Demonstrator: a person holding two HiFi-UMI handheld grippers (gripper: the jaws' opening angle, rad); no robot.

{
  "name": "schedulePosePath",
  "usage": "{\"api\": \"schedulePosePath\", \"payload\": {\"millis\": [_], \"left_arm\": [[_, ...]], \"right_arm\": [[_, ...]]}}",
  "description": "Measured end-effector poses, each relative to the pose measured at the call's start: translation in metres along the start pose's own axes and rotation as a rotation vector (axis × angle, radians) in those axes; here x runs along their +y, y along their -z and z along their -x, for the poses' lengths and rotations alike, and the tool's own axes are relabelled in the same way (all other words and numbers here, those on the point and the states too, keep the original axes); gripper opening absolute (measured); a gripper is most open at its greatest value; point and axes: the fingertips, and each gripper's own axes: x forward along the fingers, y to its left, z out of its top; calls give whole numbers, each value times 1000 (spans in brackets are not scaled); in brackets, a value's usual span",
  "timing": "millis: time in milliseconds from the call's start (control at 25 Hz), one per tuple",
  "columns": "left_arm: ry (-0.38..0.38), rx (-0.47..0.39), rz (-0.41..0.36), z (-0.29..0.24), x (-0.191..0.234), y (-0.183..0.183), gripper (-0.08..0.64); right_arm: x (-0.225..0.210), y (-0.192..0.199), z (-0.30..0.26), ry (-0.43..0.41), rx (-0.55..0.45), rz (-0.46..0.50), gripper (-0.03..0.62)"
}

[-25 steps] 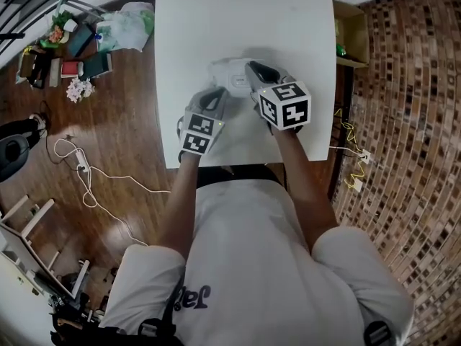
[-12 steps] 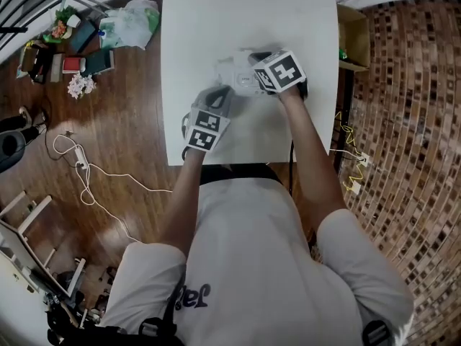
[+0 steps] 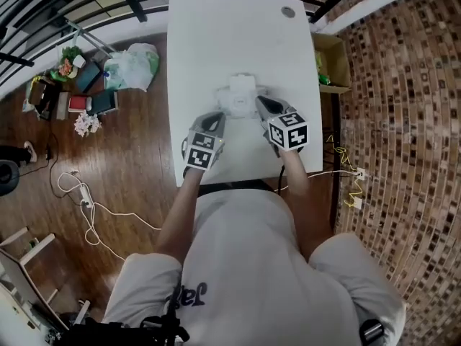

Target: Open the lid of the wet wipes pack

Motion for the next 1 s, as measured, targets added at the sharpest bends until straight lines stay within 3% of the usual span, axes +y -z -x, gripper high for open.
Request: {"api": "schedulePosePath", "payload": {"millis": [200, 440, 720, 840, 1000], "left_arm": [[58, -119, -32, 33, -9, -27, 17], [24, -249, -125, 66, -26, -48, 17], [-23, -357, -218, 116, -97, -50, 17], [-70, -390, -220, 142, -131, -32, 17], [-130, -400, -200, 173, -204, 21, 17]], "right_arm": [[42, 11, 46, 83, -132, 24, -8], [70, 11, 101, 187, -254, 61, -8], [83, 24, 187, 269, -411, 52, -8], [112, 54, 219, 234, -444, 83, -8], [145, 135, 270, 212, -424, 96, -8]]}}
